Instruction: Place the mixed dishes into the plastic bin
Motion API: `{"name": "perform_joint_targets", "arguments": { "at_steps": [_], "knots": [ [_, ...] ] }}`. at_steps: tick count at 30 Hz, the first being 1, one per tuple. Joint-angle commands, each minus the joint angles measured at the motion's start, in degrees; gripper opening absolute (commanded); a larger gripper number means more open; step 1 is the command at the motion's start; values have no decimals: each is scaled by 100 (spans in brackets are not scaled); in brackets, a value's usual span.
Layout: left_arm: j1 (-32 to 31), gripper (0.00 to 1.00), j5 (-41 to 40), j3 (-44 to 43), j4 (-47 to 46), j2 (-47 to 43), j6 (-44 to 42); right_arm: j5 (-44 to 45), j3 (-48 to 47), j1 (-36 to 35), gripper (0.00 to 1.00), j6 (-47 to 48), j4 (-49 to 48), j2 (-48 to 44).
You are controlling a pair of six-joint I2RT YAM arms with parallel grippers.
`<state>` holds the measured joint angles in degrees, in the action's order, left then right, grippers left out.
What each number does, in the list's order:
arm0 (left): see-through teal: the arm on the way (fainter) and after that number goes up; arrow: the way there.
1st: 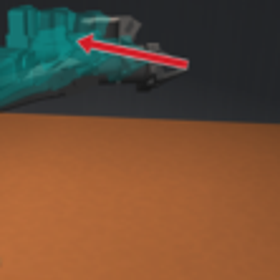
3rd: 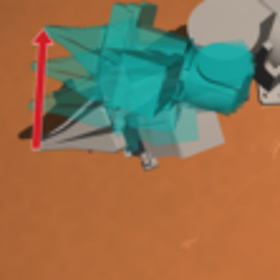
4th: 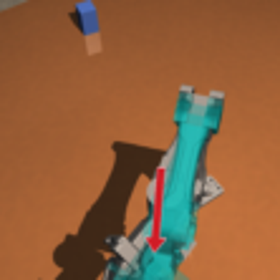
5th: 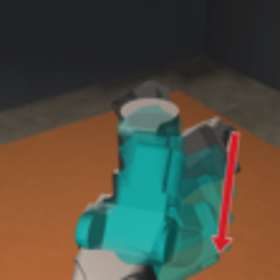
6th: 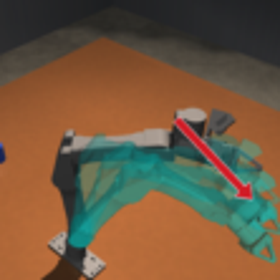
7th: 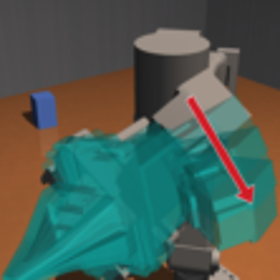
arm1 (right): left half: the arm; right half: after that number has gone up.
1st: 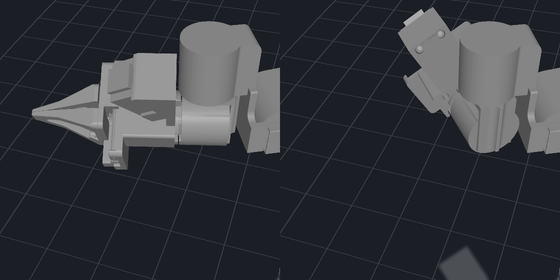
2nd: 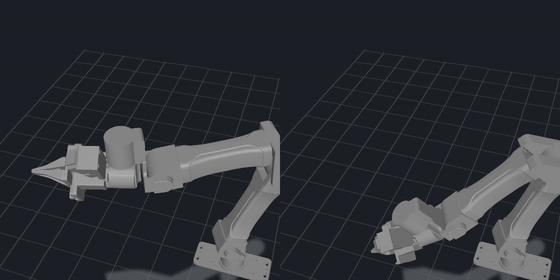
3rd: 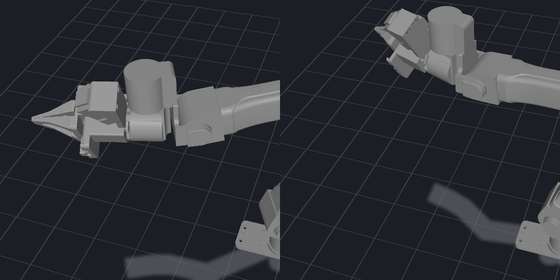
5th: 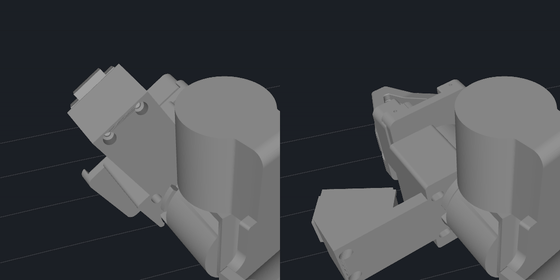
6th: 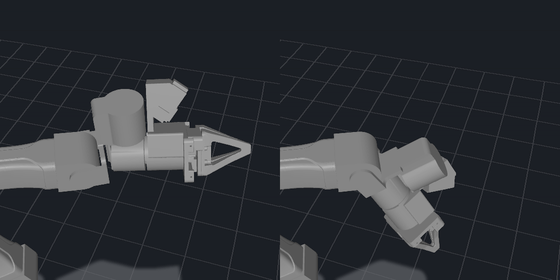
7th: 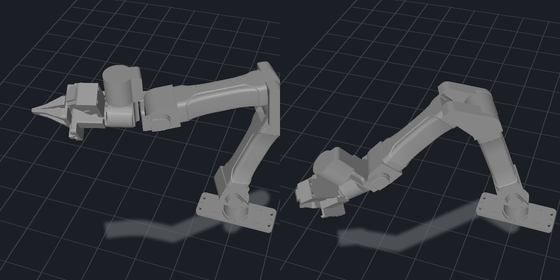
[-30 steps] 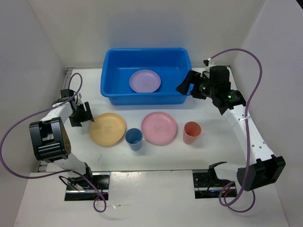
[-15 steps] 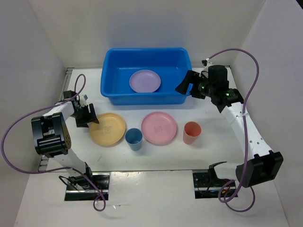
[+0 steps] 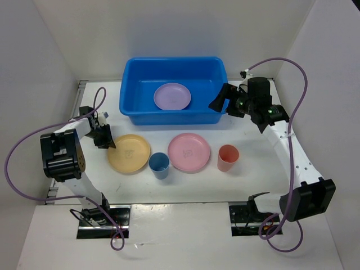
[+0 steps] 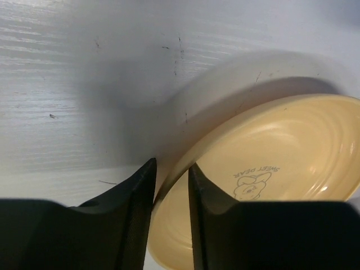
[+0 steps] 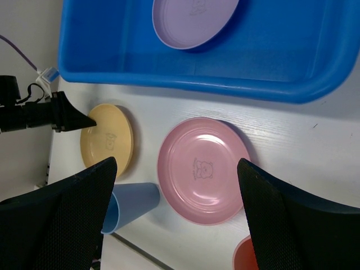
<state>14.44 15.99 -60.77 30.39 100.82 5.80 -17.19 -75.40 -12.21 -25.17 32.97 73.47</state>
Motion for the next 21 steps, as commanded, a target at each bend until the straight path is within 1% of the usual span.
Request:
{"name": "perform_joint_targets", "arguments": {
  "at_steps": [1,3,5,8,11,12,14,18,21],
  "knots": [
    [-2,32,141,-84,125,149,-246,-48,-160,43,92,100,-335,53],
    [-2,28,255,-84,125,149,-246,-48,-212,43,92,100,-335,53],
    [-2,26,308,-84,125,149,-246,-48,-273,43,92,100,-335,53],
    [-2,21,361,-84,186,87,-299,-48,-335,43,92,100,-274,106],
    [-2,13,527,-137,335,26,-299,75,-450,43,92,100,-160,106],
    [-2,6,606,-137,336,-44,-299,75,-511,43,92,100,-159,54],
    [-2,0,607,-137,397,-123,-299,75,-564,43,92,100,-159,53],
    [-64,0,362,-84,546,-430,-124,23,-722,43,92,100,-54,53],
    [-116,0,414,-137,678,-563,-123,23,-845,43,92,47,8,53]
  ]
}}
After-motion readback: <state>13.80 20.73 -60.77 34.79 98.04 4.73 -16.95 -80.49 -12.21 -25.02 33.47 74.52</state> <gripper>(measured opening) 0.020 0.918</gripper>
